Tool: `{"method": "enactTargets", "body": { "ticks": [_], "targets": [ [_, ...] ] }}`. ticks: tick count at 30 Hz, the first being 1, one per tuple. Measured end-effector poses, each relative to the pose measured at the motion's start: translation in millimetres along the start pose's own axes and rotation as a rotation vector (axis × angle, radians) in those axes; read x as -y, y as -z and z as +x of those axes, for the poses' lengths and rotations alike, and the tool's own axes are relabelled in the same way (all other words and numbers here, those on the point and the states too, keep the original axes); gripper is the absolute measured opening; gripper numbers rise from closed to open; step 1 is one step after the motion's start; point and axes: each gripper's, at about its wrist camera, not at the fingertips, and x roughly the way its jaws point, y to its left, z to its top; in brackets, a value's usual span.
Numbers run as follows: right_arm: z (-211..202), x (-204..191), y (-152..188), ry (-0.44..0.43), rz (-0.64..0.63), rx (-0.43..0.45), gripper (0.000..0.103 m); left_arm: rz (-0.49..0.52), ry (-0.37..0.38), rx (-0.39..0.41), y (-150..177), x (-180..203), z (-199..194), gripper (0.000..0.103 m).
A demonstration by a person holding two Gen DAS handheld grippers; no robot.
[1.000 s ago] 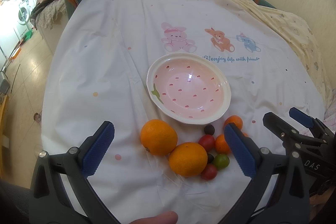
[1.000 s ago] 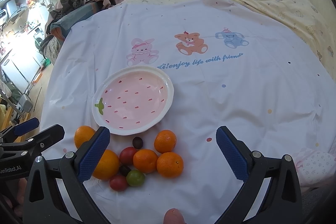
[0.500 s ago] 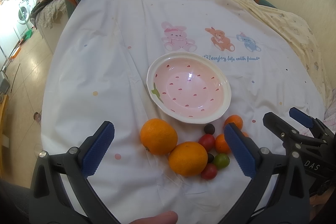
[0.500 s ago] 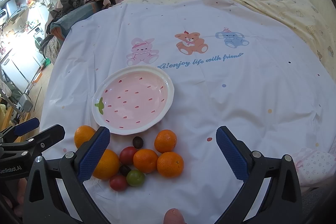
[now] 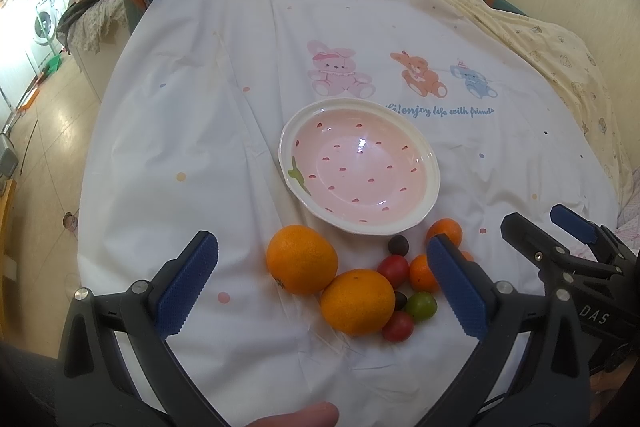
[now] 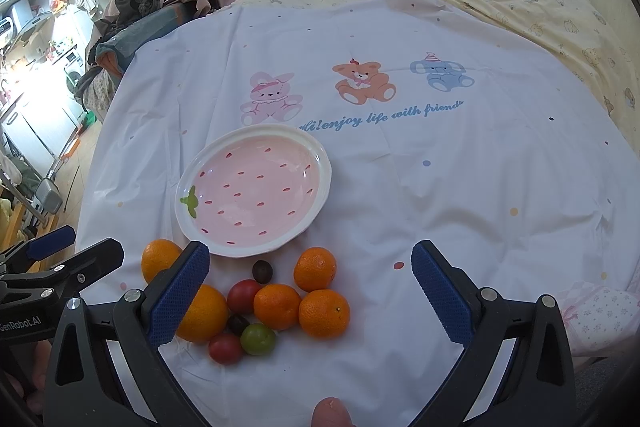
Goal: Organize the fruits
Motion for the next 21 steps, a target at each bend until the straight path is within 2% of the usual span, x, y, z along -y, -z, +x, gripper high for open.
{"method": "enactTargets", "body": {
  "ticks": [21],
  "targets": [
    [0.5, 1.0, 0.1, -0.003, 0.007, -0.004, 0.103, -0.009, -0.007, -0.012, 4.7, -3.2, 3.5, 0.103]
  ]
}}
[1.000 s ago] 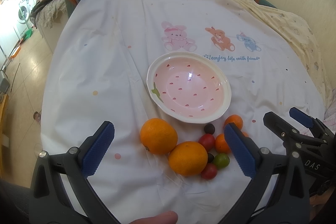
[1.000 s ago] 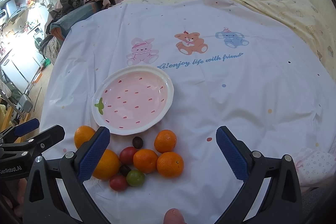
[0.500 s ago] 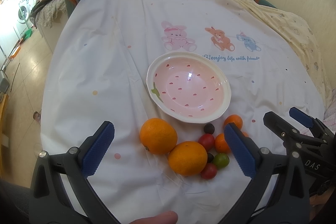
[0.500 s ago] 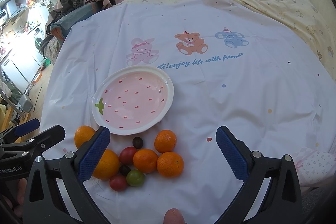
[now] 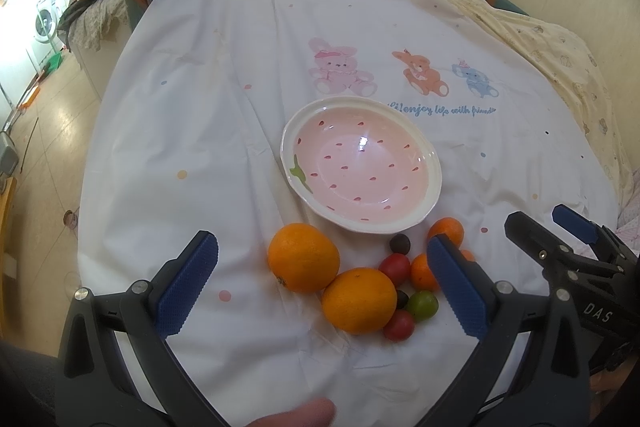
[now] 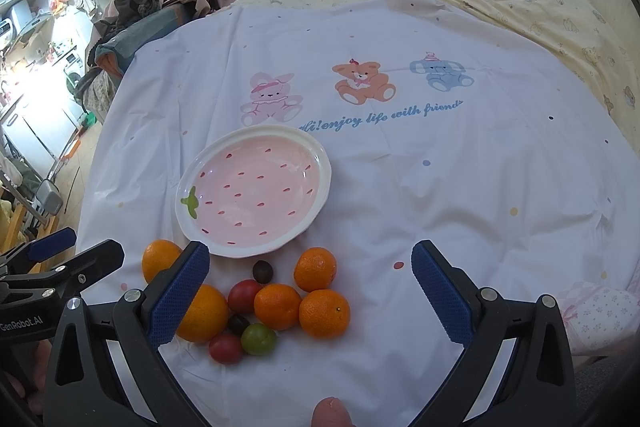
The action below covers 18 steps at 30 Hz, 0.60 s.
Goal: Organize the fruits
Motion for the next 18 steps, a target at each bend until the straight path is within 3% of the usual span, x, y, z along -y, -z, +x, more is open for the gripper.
{"method": "enactTargets", "body": {
  "ticks": [3, 7, 13, 15, 18],
  "targets": [
    [2, 8, -2, -0.004, 0.037, -0.014, 0.103, -0.027, -0.013, -0.054, -4, -7, 2, 0.103],
    [3, 23, -3, 0.036, 0.08, -0.036, 0.103, -0.072, -0.058, -0.194, -16, -28, 15, 0.103],
    [4, 38, -3, 0.005, 0.156, -0.069, 0.103, -0.152, 0.012, -0.471, -7, -34, 54, 0.096],
    [3, 40, -4, 0.0, 0.162, -0.068, 0.103, -0.171, 0.03, -0.49, -6, -30, 62, 0.09],
    [1, 44, -4, -0.008, 0.177, -0.069, 0.103, -0.177, -0.009, -0.515, -11, -26, 81, 0.089]
  ]
}}
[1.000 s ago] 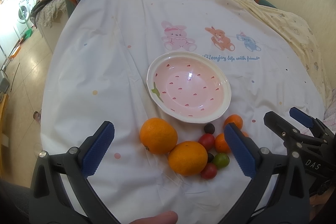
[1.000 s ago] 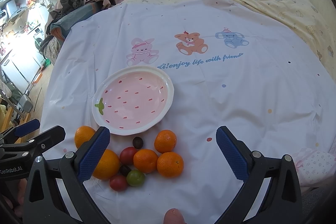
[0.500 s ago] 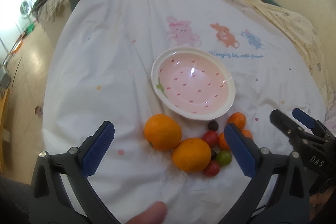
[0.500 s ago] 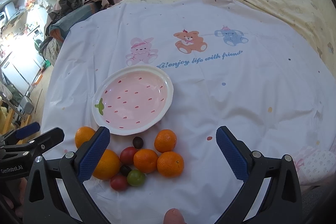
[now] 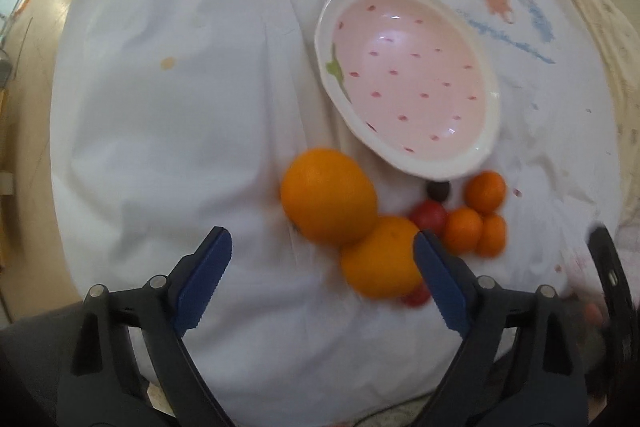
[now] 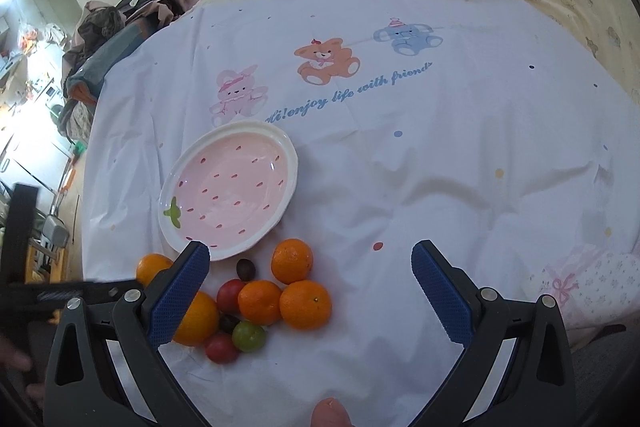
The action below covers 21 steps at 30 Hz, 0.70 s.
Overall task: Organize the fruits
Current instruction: 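Close the left tool around the large orange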
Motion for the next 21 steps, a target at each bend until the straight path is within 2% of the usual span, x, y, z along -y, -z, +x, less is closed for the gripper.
{"method": "enactTargets", "body": {
  "ticks": [2, 5, 9, 11, 14, 21],
  "targets": [
    [-1, 2, 1, 0.001, 0.009, -0.003, 0.103, -0.008, 0.005, -0.042, -7, 4, 12, 0.086],
    [-2, 9, 0, 0.005, 0.021, -0.003, 0.103, -0.028, -0.017, -0.057, -13, 8, 24, 0.083],
    [-4, 15, -1, 0.015, 0.028, 0.004, 0.103, -0.054, -0.022, -0.108, -14, 10, 40, 0.074],
    [-3, 17, -1, 0.017, 0.031, -0.002, 0.103, -0.063, -0.027, -0.108, -13, 8, 44, 0.072],
    [-2, 17, -1, 0.013, 0.034, -0.007, 0.103, -0.108, -0.016, -0.102, -12, 0, 47, 0.058],
    [3, 21, -2, 0.012, 0.035, -0.031, 0.103, -0.071, -0.004, -0.068, -9, -1, 28, 0.053]
  ]
}}
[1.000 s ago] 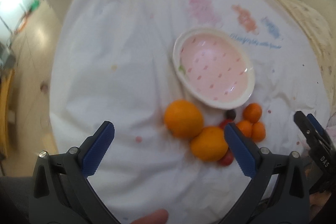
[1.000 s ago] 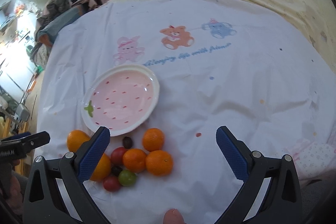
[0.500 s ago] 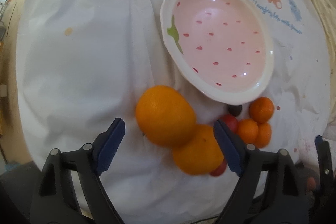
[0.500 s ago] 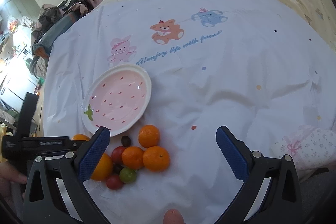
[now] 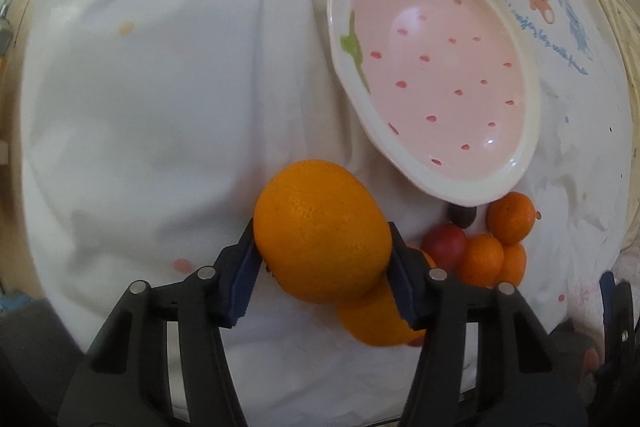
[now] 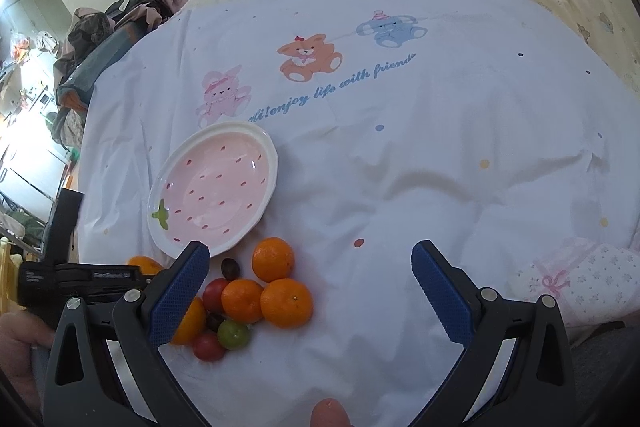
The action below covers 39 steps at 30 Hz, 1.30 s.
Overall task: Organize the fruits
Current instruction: 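Close the left tool around the large orange, then grasp a mandarin with the right tool while the left tool lifts the large orange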
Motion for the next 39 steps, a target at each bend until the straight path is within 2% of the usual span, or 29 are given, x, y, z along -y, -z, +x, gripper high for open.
{"method": "enactTargets", "body": {
  "ticks": [4, 8, 10, 11, 14, 18, 24, 26, 28, 33, 39],
  "targets": [
    [9, 9, 3, -0.014, 0.043, -0.052, 0.103, 0.063, -0.001, 0.058, 10, -1, -30, 0.053],
    [28, 15, 11, -0.052, 0.082, -0.156, 0.101, 0.111, -0.002, 0.118, 22, -7, -50, 0.053],
    [38, 18, 15, -0.103, 0.125, -0.219, 0.089, 0.118, 0.004, 0.144, 31, -19, -58, 0.053],
    [42, 18, 17, -0.123, 0.14, -0.247, 0.088, 0.122, -0.001, 0.157, 33, -20, -57, 0.053],
    [59, 18, 24, -0.217, 0.202, -0.336, 0.075, 0.122, 0.0, 0.175, 33, -23, -52, 0.053],
    [72, 9, 27, -0.237, 0.193, -0.37, 0.065, 0.112, 0.012, 0.174, 39, -17, -42, 0.053],
    [91, 14, 36, -0.235, 0.281, -0.437, 0.058, 0.111, 0.02, 0.191, 37, -18, -42, 0.053],
    [94, 16, 38, -0.232, 0.285, -0.449, 0.055, 0.093, 0.034, 0.188, 35, -22, -43, 0.053],
    [94, 19, 39, -0.224, 0.289, -0.448, 0.047, 0.088, 0.037, 0.194, 36, -24, -45, 0.053],
    [93, 17, 36, -0.214, 0.252, -0.428, 0.044, 0.099, 0.036, 0.2, 36, -23, -45, 0.053],
    [65, 4, 31, -0.175, 0.145, -0.344, 0.043, 0.12, 0.005, 0.211, 37, -20, -44, 0.053]
  ]
}}
